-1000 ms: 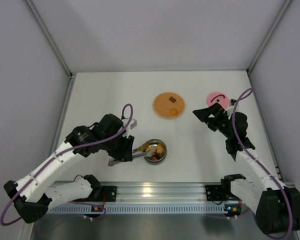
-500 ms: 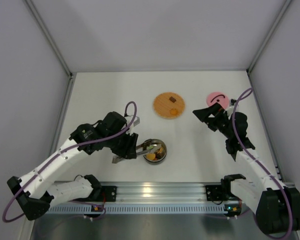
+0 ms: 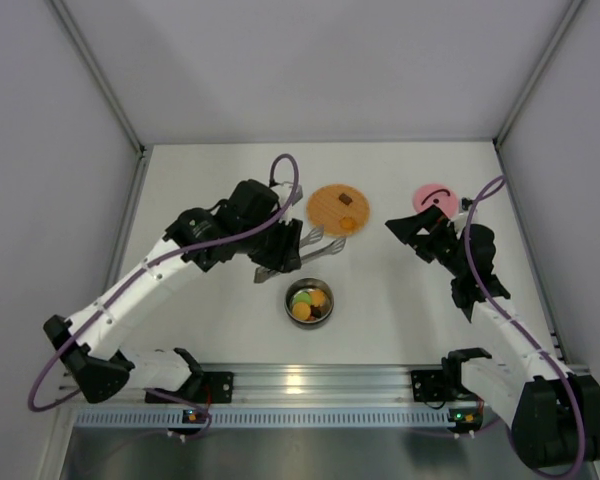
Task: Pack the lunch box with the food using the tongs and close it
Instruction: Pick up the fake food from the plate.
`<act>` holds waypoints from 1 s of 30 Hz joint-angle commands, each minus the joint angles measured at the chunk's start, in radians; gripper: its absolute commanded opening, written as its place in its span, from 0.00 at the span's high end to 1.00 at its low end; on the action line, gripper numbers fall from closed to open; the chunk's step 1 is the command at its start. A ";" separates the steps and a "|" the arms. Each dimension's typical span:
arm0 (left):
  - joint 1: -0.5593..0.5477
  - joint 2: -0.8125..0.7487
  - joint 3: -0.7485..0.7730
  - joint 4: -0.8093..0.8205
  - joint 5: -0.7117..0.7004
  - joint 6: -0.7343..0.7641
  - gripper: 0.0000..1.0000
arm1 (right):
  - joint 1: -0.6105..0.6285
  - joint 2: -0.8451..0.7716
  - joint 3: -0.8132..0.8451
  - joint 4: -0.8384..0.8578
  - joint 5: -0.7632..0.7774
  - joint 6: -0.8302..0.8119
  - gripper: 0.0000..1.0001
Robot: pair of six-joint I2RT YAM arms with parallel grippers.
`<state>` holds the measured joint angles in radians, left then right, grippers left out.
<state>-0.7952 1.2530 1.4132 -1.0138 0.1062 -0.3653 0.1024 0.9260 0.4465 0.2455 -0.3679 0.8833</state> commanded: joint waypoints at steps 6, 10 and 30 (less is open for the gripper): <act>-0.004 0.308 0.252 0.124 -0.226 -0.023 0.47 | 0.003 -0.013 0.008 0.067 -0.006 -0.001 0.00; -0.004 0.460 0.422 0.138 -0.290 -0.020 0.46 | 0.002 -0.021 0.011 0.060 -0.006 -0.003 0.00; 0.068 0.842 0.652 0.219 -0.249 0.077 0.47 | 0.002 -0.026 0.024 0.037 -0.009 -0.015 0.00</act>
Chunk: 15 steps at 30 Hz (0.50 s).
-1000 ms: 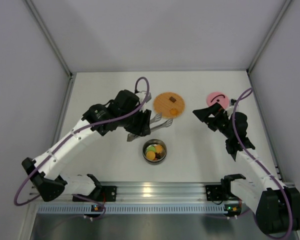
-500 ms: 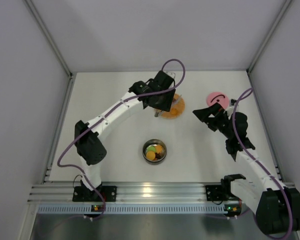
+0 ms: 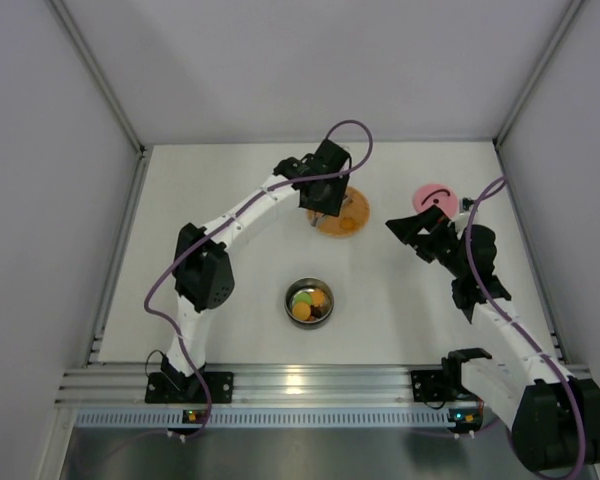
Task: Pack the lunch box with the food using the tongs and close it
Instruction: Pick up the fake food from the plate.
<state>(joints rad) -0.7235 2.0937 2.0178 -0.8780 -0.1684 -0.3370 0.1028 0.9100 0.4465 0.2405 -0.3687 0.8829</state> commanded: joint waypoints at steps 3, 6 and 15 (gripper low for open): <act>-0.004 0.003 0.038 0.109 0.040 0.073 0.47 | 0.002 -0.008 0.024 0.042 -0.009 -0.018 0.00; -0.002 0.012 0.041 0.113 0.038 0.084 0.47 | 0.002 -0.006 0.024 0.042 -0.009 -0.018 0.01; -0.002 0.032 0.024 0.120 0.013 0.099 0.47 | 0.002 -0.007 0.020 0.042 -0.009 -0.016 0.00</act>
<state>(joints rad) -0.7258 2.1197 2.0178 -0.8131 -0.1471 -0.2596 0.1028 0.9104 0.4465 0.2398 -0.3687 0.8829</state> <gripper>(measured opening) 0.534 0.993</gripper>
